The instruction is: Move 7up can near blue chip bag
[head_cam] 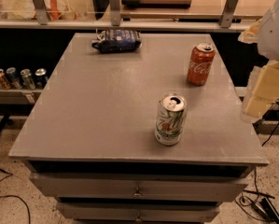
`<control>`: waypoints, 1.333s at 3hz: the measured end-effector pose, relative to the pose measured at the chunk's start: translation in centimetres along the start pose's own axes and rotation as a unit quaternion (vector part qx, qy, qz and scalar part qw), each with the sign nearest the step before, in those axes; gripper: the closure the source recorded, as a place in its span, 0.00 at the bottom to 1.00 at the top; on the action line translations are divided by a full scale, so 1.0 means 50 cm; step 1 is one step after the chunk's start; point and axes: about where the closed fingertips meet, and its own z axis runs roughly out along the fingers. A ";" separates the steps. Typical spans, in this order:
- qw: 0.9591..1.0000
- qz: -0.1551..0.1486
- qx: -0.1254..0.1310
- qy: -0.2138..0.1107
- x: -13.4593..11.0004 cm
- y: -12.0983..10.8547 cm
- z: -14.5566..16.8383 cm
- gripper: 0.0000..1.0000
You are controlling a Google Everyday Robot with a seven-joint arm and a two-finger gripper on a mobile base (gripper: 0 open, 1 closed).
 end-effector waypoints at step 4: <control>0.988 0.036 -0.039 -0.144 -0.005 0.038 0.038 0.00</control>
Offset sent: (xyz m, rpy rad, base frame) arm -0.0062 0.0003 -0.0121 0.2450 0.0006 0.0152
